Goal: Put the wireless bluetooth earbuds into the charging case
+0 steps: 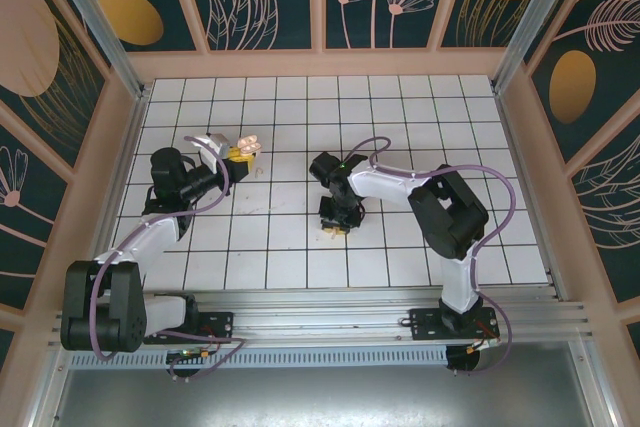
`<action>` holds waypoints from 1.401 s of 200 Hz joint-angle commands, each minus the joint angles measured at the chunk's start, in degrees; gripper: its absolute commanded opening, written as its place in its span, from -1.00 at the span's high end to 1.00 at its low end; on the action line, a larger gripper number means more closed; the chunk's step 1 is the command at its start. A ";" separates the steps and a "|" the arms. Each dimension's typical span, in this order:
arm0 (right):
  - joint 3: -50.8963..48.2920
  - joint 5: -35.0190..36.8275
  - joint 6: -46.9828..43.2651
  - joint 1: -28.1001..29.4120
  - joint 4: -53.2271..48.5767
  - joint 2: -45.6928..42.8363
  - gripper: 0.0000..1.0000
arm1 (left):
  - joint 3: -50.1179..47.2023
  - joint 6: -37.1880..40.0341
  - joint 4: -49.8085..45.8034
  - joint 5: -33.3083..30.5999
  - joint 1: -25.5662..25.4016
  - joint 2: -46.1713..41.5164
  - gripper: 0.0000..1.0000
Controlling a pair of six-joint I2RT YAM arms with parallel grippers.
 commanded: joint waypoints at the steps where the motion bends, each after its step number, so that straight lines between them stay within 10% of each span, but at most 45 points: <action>1: -0.11 5.64 -0.46 0.30 1.10 -2.41 0.60 | 1.23 -0.26 1.87 1.83 -0.33 1.07 0.75; 126: -2.06 18.71 -29.55 1.04 35.81 -18.19 0.62 | 1.23 -1.50 5.02 10.56 -3.79 6.45 0.77; 176: -6.99 8.32 -39.43 0.97 54.19 -22.66 0.58 | 1.67 -1.20 5.28 14.98 -3.98 6.88 0.76; 280: -7.50 -0.39 -45.94 3.94 58.95 -20.92 0.57 | 1.05 0.19 5.90 15.64 -4.28 3.72 0.77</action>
